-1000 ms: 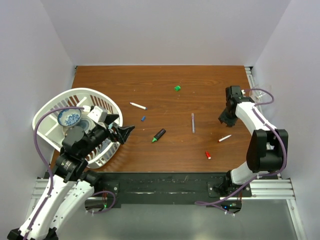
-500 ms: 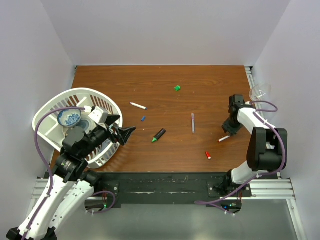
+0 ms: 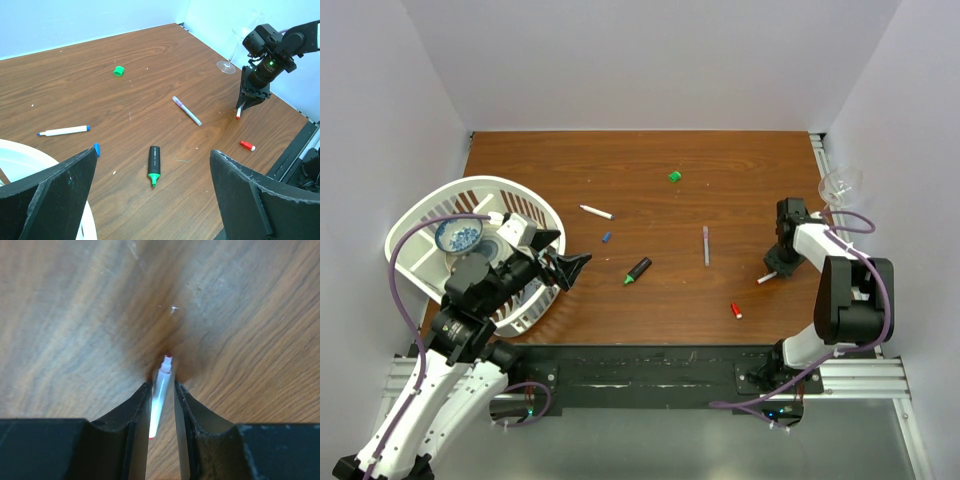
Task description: Insert the pens into the pen caps
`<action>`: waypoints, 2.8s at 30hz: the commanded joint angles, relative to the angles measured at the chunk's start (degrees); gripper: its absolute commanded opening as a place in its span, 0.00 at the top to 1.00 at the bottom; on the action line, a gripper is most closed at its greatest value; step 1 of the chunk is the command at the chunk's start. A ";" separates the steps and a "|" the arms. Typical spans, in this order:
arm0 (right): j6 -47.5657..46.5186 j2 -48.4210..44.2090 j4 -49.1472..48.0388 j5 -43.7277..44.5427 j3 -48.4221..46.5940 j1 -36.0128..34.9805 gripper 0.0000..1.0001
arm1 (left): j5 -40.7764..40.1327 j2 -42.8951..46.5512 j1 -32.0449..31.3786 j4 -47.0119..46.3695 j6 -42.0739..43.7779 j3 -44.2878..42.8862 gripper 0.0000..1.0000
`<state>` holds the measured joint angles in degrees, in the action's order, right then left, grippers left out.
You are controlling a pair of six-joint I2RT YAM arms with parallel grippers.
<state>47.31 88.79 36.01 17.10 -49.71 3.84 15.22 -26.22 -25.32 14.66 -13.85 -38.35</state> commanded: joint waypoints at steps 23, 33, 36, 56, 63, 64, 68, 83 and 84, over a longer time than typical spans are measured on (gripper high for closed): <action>-5.05 -18.56 -15.34 -25.52 1.64 -13.83 1.00 | 16.93 -12.44 -0.34 -10.16 -13.65 -6.13 0.05; 2.61 -28.06 -37.38 -30.98 -2.85 -36.26 1.00 | 24.49 -22.11 -0.52 -21.59 -25.43 -5.77 0.13; 3.93 -28.06 -44.33 -32.40 -1.88 -39.77 1.00 | 28.71 -24.31 -0.61 -29.31 -31.03 -3.59 0.14; 5.25 -26.30 -53.41 -31.43 -1.44 -47.34 1.00 | 30.13 -31.17 -4.12 -43.65 -38.97 -1.64 0.50; 5.25 -25.95 -53.06 -31.87 -1.17 -47.96 1.00 | 31.10 -33.02 -4.30 -46.73 -40.73 -0.77 0.98; 5.08 -26.13 -52.71 -31.96 -1.26 -47.96 1.00 | 31.27 -32.93 -4.30 -46.91 -40.73 -0.59 1.00; 4.72 -27.79 -45.53 -30.03 -3.10 -48.04 0.75 | 31.01 -32.23 -4.30 -45.43 -39.60 -0.15 1.00; 23.61 -38.34 8.97 5.30 -4.26 -47.96 0.51 | 16.78 -26.17 -4.21 -16.43 -14.57 -5.85 1.00; 25.01 -38.43 9.51 5.83 -3.21 -47.96 0.52 | 15.99 -25.82 -4.21 -15.11 -13.32 -6.38 1.00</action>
<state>62.46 50.54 31.83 11.51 -56.58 -44.07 36.77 -54.15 -29.34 -8.47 -36.67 -40.32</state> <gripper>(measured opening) 0.495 0.067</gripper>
